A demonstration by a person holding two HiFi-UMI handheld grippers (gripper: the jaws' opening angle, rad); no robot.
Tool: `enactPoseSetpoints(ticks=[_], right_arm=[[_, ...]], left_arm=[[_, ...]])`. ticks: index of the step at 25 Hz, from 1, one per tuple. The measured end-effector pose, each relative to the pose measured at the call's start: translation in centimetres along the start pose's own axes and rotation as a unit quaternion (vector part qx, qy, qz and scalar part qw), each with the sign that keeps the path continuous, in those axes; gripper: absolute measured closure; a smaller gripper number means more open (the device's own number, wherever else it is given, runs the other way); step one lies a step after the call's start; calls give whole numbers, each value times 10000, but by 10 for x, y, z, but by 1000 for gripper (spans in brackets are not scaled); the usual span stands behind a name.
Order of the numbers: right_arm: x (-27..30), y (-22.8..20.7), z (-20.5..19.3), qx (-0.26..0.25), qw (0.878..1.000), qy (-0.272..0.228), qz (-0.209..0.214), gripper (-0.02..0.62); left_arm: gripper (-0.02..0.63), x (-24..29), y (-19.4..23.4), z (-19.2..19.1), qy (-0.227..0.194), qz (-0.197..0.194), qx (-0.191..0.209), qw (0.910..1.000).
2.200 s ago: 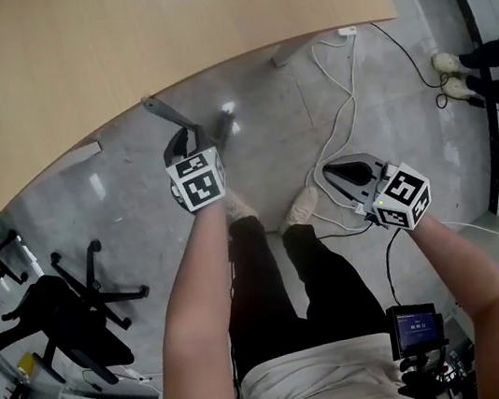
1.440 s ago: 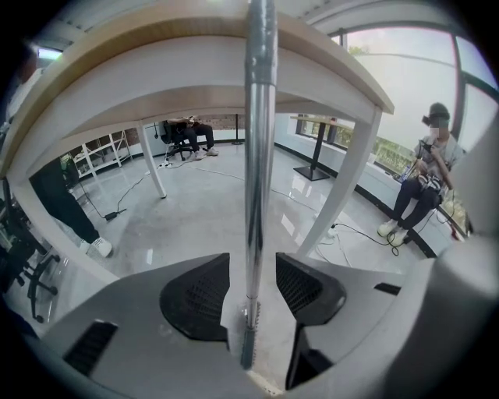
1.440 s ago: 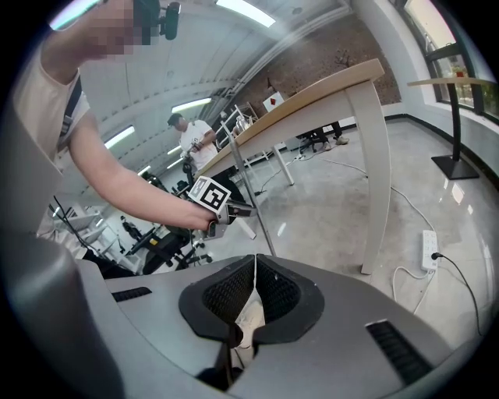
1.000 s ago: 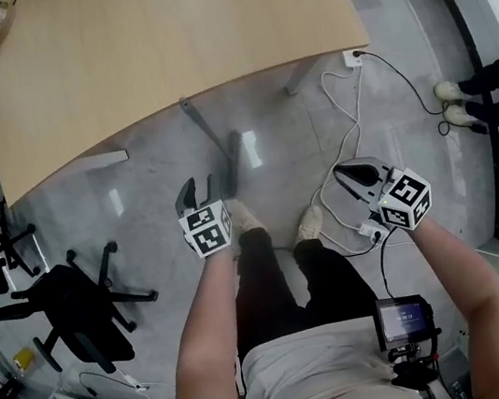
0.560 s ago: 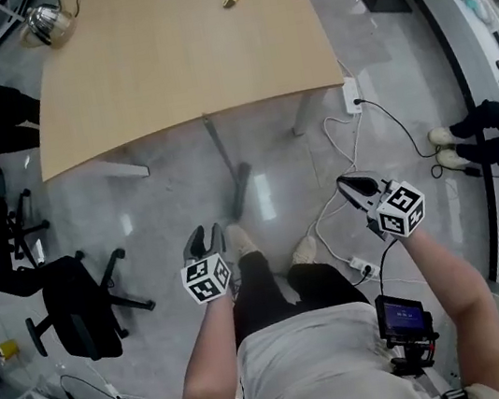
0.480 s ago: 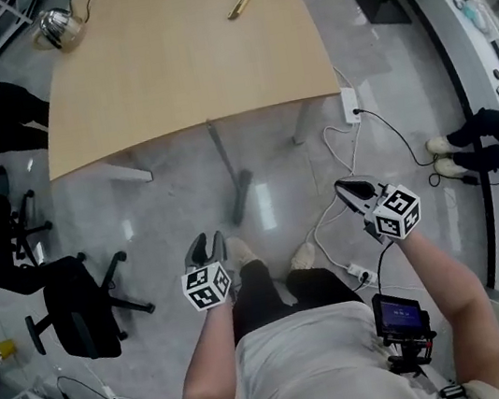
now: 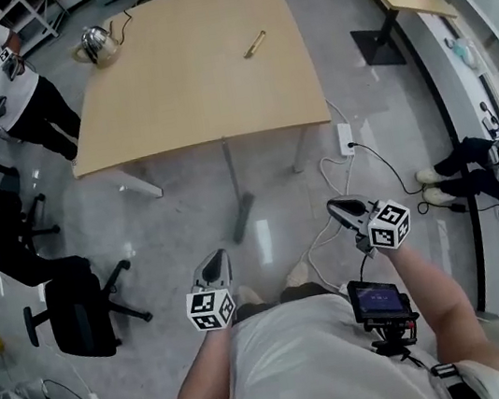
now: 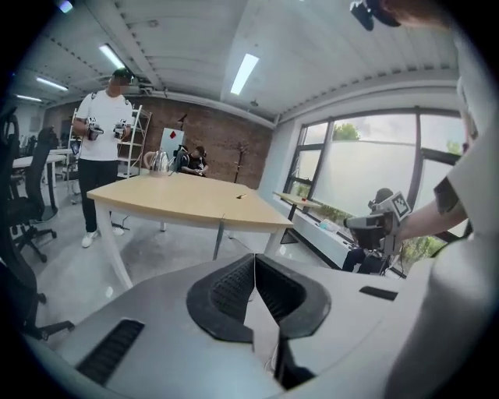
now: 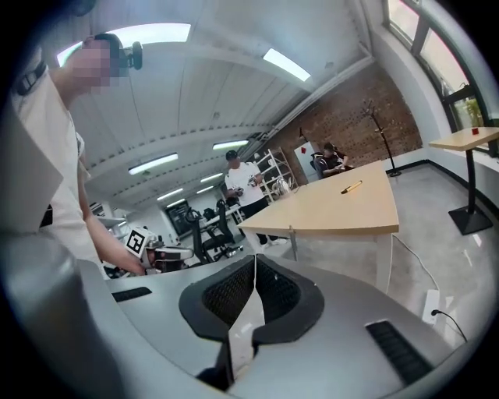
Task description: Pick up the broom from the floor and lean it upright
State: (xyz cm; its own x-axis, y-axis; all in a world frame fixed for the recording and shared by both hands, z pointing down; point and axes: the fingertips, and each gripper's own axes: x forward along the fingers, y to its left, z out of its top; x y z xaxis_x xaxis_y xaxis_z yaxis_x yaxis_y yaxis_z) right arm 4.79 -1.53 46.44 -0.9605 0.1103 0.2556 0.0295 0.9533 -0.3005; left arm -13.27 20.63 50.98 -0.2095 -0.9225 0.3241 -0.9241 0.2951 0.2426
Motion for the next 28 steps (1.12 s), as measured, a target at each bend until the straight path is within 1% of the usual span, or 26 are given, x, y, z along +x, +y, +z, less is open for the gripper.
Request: enactPoseSetpoints(ticks=[4,7,12,16,21,28], right_arm=[[-1,28,5,-101,9998,-167,1,578],[0,52,3,-89,9996,-253,-69,578],[9,82,0,118,9988,-428,-228,578],[20,101,-4,147,9982,-462,-358,578],[31,116,7,183,9958,-680,-578,578],[42,133,5,94,9959,-621,-654,578]], left_arm=[[595,-17,-2,23,-268,-301,170,9990],[595,-32,0,26,-342,-458,183,9982],[595,-39,3,24,-259,-805,193,9962],[595,-47,2,19,-176,-1096,221,9936],[595,-51,8,23,-212,-1248,211,9917],[595,-62,20,31,-384,-1248,102,9914]])
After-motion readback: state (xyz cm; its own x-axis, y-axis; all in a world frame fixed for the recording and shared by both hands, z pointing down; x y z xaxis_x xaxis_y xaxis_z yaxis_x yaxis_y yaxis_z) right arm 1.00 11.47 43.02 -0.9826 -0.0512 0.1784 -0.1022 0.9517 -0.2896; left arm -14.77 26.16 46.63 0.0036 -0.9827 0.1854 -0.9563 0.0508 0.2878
